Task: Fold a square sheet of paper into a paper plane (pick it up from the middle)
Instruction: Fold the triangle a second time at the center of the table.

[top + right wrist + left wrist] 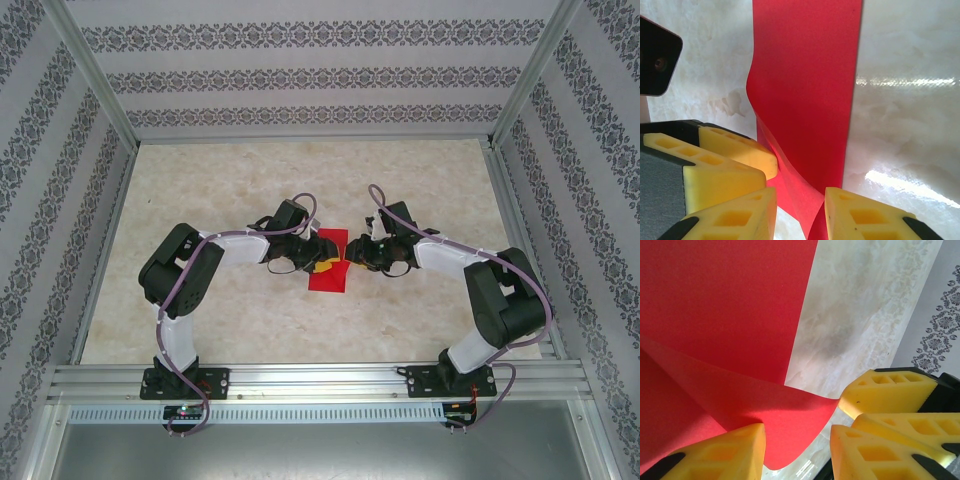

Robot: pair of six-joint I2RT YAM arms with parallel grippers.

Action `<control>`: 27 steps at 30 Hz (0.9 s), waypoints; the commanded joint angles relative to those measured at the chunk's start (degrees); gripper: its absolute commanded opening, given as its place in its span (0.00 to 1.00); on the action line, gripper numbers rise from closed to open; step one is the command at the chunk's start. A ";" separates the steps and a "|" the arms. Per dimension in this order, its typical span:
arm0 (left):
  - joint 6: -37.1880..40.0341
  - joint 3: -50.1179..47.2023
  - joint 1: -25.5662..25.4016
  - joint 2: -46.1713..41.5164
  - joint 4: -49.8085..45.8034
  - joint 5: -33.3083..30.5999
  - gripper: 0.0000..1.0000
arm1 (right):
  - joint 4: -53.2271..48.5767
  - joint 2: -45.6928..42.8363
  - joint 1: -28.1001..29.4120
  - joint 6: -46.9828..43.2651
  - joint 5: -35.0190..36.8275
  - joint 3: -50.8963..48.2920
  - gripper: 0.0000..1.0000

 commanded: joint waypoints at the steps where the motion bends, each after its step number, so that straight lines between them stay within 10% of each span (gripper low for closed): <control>1: 1.64 0.33 -0.59 -1.44 -1.37 -0.40 0.40 | 0.17 -0.58 0.93 -1.25 -0.66 0.44 0.31; 11: 2.04 0.40 -0.57 -1.43 -2.23 -0.59 0.39 | -3.67 -2.09 0.40 -2.17 6.19 0.83 0.34; 27: 2.04 0.64 -0.56 -1.52 -2.25 -0.54 0.38 | 0.98 -0.09 1.36 -1.79 -2.05 0.42 0.23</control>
